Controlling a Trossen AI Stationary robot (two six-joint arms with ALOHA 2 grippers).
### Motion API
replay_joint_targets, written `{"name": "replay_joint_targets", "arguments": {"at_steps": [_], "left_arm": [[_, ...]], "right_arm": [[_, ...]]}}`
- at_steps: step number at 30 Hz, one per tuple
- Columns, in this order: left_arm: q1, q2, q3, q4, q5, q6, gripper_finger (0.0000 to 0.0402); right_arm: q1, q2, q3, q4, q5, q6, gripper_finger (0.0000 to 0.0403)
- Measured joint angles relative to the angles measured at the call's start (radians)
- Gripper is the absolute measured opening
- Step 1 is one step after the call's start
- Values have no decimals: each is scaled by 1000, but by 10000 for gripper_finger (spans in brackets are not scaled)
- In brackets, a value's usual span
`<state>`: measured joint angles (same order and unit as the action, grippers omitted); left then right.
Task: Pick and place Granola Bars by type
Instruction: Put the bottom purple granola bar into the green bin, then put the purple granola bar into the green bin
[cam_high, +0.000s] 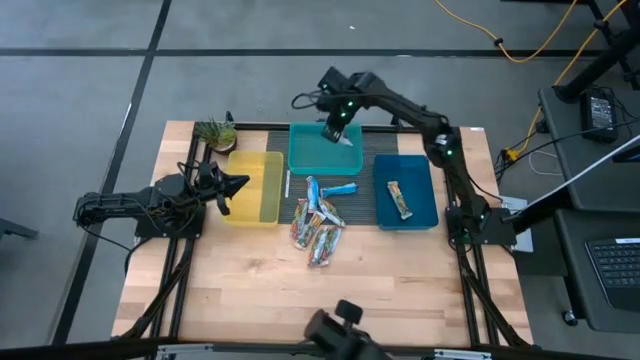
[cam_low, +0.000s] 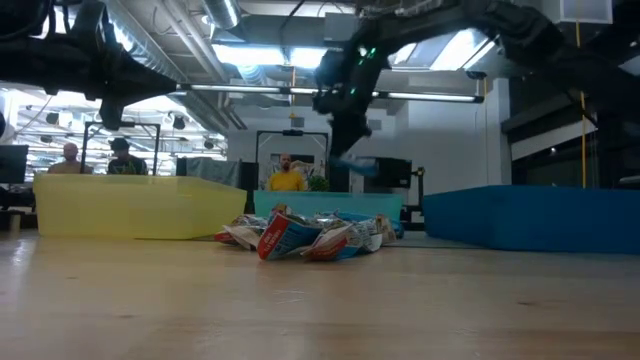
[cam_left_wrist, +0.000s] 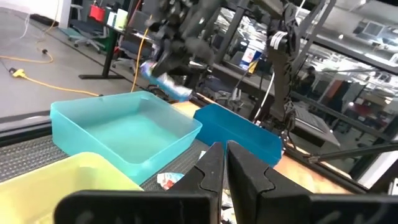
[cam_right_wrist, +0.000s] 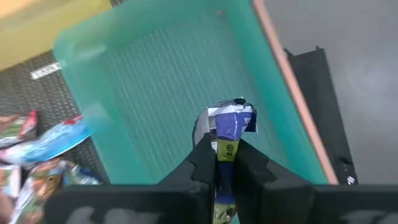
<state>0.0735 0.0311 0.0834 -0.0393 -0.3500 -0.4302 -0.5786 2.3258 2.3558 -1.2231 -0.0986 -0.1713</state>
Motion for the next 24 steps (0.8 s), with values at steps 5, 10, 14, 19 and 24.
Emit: {"name": "replay_joint_targets", "arguments": {"at_steps": [5,10,14,19,24], "left_arm": [[0,0,0,-15,0,-8,13],[0,0,0,-19,0,-12,13],[0,0,0,-25,-4,-12,13],[0,0,0,-49,-21,-12,13],[0,0,0,-70,-28,-9,13]], "right_arm": [[22,85,0,22,0,-37,39],[38,125,0,24,0,-47,39],[39,132,0,30,0,-47,40],[39,130,0,31,0,-44,69],[41,97,0,32,9,-30,140]]}}
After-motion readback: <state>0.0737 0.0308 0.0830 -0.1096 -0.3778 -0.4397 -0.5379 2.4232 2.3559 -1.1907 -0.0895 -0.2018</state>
